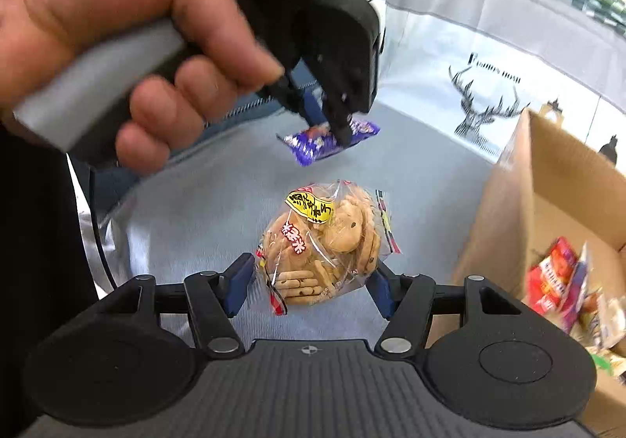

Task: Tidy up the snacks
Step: 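Lift both snacks and carry them over the cardboard box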

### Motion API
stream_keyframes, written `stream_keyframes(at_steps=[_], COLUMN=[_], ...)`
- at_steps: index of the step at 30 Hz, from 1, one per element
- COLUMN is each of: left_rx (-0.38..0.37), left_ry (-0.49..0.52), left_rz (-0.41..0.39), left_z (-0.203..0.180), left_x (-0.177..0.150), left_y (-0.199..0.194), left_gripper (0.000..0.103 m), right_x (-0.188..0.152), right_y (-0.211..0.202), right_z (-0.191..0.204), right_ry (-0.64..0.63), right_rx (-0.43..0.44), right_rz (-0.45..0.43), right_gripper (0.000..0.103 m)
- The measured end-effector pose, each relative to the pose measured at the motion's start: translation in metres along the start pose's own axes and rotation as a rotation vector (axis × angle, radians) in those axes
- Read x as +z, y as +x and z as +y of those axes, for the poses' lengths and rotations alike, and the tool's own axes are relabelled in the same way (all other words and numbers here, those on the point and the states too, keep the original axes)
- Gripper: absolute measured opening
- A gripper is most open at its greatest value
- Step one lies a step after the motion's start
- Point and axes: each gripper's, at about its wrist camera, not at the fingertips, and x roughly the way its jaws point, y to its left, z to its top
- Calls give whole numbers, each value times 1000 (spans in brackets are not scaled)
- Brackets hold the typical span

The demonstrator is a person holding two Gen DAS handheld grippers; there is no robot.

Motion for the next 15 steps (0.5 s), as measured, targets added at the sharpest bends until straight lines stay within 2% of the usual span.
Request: stream_keyframes(at_steps=[7, 11, 15], left_rx=[-12, -25, -46], left_ry=[-18, -7, 16], left_rz=[-105, -178, -241], left_z=[0, -10, -24], left_x=[5, 6, 6], left_y=[-20, -33, -41], left_gripper=[16, 16, 16], right_x=[33, 51, 63], right_y=[-31, -59, -94], right_z=[-33, -73, -120], right_ry=[91, 149, 200], right_rx=[-38, -81, -162], right_rz=[-45, -107, -185], right_gripper=[63, 63, 63])
